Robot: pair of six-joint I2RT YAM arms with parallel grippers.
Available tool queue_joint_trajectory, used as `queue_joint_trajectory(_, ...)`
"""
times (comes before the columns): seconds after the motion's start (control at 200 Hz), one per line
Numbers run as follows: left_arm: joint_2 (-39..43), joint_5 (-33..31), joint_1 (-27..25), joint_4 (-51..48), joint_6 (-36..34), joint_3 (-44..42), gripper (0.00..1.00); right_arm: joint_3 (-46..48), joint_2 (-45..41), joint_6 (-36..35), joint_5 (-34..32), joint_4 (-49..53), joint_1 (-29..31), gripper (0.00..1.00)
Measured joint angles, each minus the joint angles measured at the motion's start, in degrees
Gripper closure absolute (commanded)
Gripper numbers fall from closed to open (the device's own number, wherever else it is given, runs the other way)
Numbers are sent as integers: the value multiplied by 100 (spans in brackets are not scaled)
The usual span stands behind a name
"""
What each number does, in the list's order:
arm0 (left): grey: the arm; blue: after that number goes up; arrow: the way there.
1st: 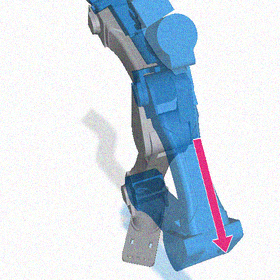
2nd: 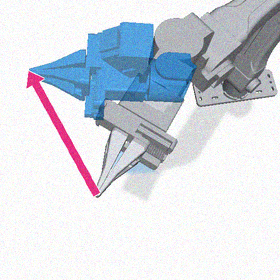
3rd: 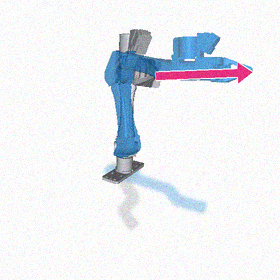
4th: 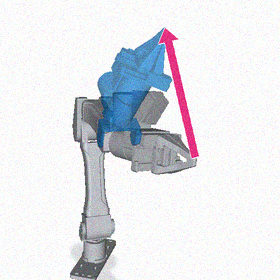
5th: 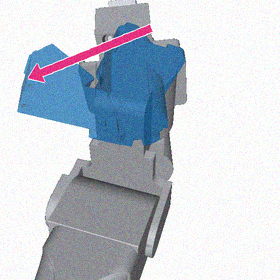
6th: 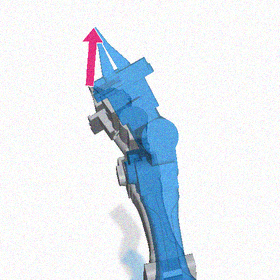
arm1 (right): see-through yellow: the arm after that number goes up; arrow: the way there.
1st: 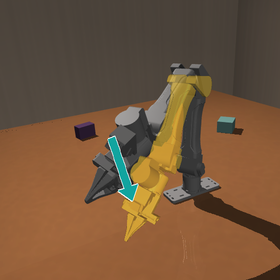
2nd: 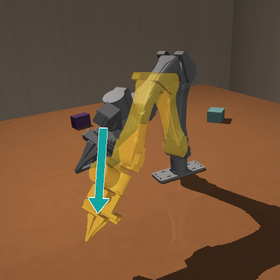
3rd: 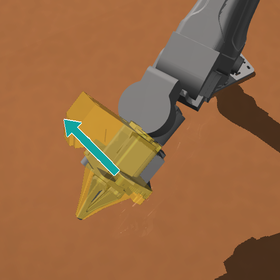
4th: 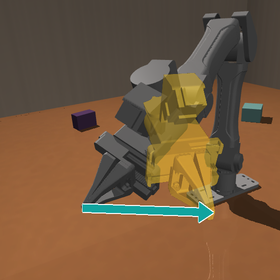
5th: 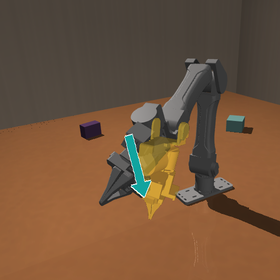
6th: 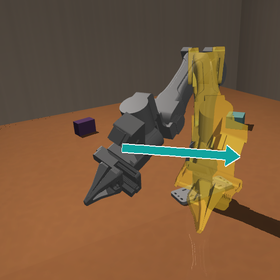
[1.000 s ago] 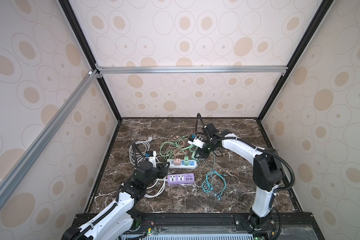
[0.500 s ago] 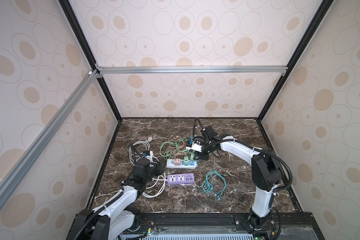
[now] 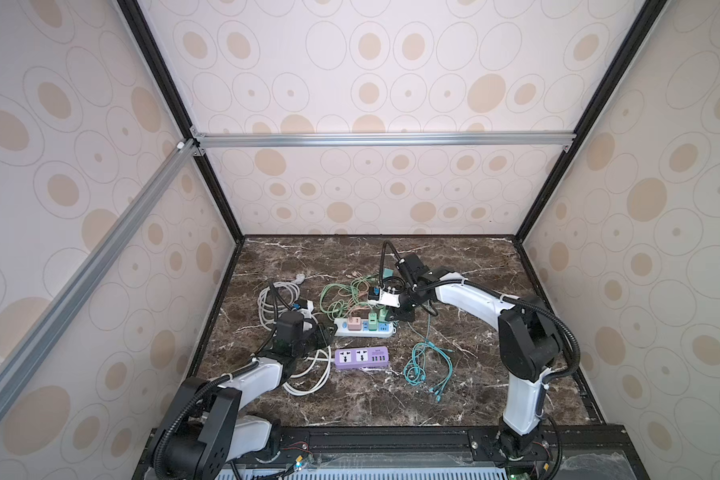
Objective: Insert the plug
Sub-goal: 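Lower the mint-green charger with the right gripper onto a white strip socket, then press the mint-green charger prongs down into the socket with the right gripper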
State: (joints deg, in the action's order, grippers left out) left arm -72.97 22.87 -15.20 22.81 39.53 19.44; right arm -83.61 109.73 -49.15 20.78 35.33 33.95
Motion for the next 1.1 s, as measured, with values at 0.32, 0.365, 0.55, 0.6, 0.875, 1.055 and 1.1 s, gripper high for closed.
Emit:
queue_joint_trajectory(0.32, -472, 280, 7, 210, -120, 160, 63, 0, -2, -68, -111, -31, 87, 100)
queue_joint_trajectory(0.365, -503, 286, 7, 232, -136, 162, 64, 4, -2, -68, -111, -44, 90, 100)
queue_joint_trajectory(0.55, -715, 306, 7, 356, -146, 164, 67, 144, -90, -66, -131, -155, 101, 100)
queue_joint_trajectory(0.6, -782, 310, 7, 382, -146, 166, 67, 208, -129, -66, -133, -188, 109, 100)
queue_joint_trajectory(0.875, -1139, 393, 11, 704, -142, 173, 70, 479, -354, -46, -138, -203, 125, 100)
queue_joint_trajectory(1.055, -1300, 433, 33, 811, -140, 210, 71, 511, -376, -20, -133, -199, 133, 100)
queue_joint_trajectory(1.1, -1307, 431, 33, 809, -140, 214, 71, 514, -378, -20, -136, -199, 142, 100)
